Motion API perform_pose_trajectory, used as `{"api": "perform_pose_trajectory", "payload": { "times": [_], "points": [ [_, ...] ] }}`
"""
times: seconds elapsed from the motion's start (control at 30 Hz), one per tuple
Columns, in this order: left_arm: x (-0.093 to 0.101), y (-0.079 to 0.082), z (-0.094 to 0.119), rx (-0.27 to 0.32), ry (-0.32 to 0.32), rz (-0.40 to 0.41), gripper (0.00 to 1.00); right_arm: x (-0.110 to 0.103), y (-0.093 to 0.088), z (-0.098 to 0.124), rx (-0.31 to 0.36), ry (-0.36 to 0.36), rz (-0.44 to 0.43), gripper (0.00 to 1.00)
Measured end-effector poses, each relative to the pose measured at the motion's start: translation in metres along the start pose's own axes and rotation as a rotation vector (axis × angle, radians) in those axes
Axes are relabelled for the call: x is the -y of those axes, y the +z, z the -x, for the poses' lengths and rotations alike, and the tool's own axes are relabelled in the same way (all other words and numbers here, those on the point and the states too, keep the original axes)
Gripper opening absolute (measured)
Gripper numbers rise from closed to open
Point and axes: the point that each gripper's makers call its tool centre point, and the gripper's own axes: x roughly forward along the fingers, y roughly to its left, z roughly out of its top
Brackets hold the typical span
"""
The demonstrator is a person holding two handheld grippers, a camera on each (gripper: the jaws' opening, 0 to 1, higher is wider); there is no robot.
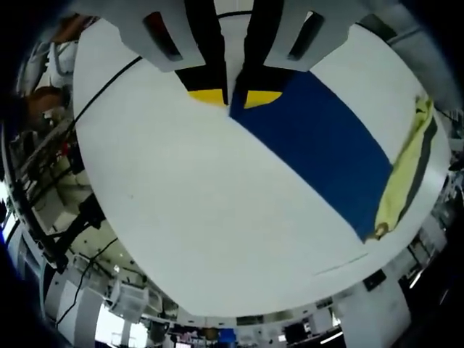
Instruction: Fold the garment on the visible template until the final outline fits inside the template.
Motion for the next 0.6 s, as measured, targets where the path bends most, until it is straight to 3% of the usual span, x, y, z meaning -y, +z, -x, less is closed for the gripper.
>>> {"api": "perform_pose_trajectory", "payload": {
  "times": [0.43, 0.6],
  "points": [
    [0.006, 0.003, 0.008, 0.027, -0.016, -0.011, 0.96, -0.024, 0.006, 0.021, 0.054, 0.034, 0.038, 0.15],
    [0.005, 0.001, 0.014, 0.038, -0.013, -0.01, 0.96, -0.04, 0.004, 0.026, 0.079, 0.062, 0.023, 0.24]
  ]
}}
